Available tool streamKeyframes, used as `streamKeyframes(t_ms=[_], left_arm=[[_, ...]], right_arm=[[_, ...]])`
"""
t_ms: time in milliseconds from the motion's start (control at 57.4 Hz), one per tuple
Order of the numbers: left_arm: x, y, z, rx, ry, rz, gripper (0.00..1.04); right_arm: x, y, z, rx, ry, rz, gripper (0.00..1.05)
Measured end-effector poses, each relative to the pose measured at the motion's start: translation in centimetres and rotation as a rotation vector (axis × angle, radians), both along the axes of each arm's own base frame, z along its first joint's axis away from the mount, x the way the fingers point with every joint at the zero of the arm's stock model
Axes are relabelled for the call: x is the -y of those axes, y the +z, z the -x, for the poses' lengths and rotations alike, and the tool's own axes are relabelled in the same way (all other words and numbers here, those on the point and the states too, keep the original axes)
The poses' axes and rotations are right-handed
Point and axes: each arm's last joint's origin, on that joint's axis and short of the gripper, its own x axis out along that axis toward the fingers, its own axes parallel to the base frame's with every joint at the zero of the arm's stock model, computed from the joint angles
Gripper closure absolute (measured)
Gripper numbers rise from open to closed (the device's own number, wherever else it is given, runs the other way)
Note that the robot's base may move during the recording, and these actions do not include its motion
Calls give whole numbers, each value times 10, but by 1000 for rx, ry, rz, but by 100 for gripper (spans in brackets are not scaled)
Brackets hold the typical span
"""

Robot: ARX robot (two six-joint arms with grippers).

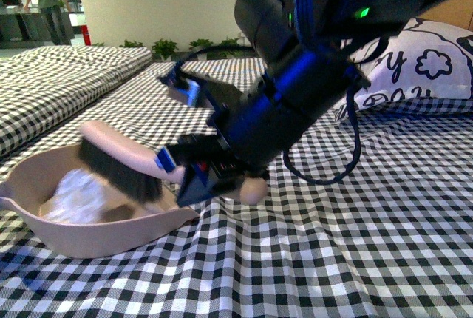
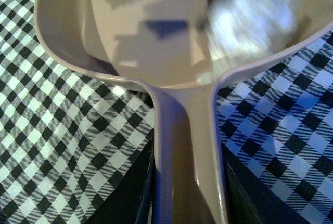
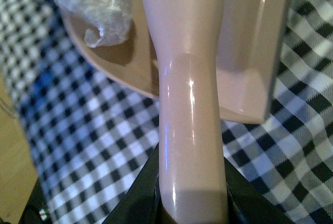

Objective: Clean up trash

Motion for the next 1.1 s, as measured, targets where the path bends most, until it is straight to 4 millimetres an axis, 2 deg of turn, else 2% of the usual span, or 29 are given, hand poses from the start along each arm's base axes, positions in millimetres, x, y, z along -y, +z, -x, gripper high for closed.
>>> streamKeyframes(t_ms=[104, 157, 453, 540, 627, 731, 801, 836, 905, 1097], left_arm=[[0, 0, 0, 0, 0, 0, 76], [0, 0, 0, 0, 0, 0, 76], [0, 0, 0, 0, 0, 0, 76], [0, 0, 0, 0, 0, -1, 76], [0, -2, -1, 73, 20, 36, 76], [0, -4, -2, 203, 108, 101, 76], [-1, 3, -3, 278, 168, 157, 76], [-2, 12, -3, 312, 211, 202, 76], [-5, 37, 3, 387, 280, 268, 76], [-2, 69, 18, 491, 389, 341, 76]], right_arm=[[7, 22, 0, 76, -37, -14, 85], [13, 26, -5, 107, -77, -8, 85], [59, 13, -56, 253, -441, 88, 85], [87, 17, -70, 270, -542, 61, 85], [108, 24, -74, 273, -588, 41, 85], [134, 35, -71, 272, -626, 7, 85], [153, 48, -65, 274, -649, -34, 85], [163, 58, -61, 281, -664, -58, 85], [194, 89, -41, 311, -700, -141, 85], [238, 132, -3, 347, -742, -242, 85]])
